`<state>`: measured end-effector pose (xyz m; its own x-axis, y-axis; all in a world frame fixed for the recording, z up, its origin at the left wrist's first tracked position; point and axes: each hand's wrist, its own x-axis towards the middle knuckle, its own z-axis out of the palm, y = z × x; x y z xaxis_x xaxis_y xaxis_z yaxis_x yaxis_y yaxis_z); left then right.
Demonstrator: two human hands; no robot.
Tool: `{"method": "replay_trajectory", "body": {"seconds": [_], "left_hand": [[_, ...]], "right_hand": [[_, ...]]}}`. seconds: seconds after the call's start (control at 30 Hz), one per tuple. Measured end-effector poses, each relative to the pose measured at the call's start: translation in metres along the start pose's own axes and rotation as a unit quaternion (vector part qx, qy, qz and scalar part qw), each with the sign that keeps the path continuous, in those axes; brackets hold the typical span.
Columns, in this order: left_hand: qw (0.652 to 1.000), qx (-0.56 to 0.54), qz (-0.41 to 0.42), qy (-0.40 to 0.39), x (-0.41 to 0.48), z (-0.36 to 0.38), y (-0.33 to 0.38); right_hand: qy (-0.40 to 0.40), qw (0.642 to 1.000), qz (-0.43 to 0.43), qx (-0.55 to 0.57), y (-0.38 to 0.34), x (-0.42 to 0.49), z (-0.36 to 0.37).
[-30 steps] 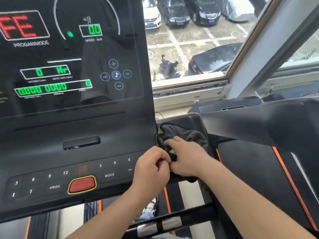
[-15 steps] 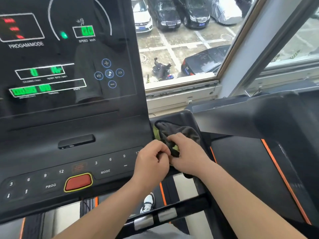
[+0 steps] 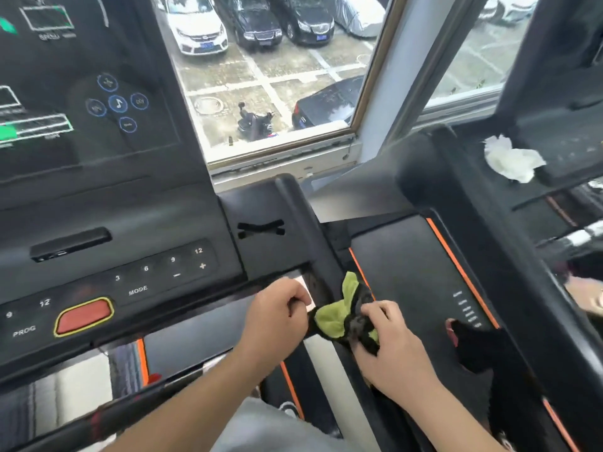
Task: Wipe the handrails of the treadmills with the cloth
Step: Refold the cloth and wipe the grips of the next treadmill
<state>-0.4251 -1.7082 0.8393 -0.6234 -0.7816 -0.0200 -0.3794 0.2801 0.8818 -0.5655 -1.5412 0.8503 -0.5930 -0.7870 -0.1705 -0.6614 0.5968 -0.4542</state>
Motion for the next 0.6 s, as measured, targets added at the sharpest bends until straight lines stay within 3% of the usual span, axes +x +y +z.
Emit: {"method": "replay_trajectory", "body": {"seconds": [0.3,0.4,0.6], "left_hand": [[0.997,0.065,-0.007,0.029,-0.044,-0.013,-0.021],[0.998,0.062,-0.007,0.028,-0.043,-0.018,-0.021],[0.997,0.058,0.027,0.037,-0.034,-0.046,-0.027]], "right_hand": [[0.029,0.994,-0.018,-0.1,-0.032,0.024,0.024],[0.05,0.975,-0.097,-0.193,-0.06,0.053,0.036],[-0.036,0.902,-0.294,-0.315,-0.087,0.08,0.037]]}}
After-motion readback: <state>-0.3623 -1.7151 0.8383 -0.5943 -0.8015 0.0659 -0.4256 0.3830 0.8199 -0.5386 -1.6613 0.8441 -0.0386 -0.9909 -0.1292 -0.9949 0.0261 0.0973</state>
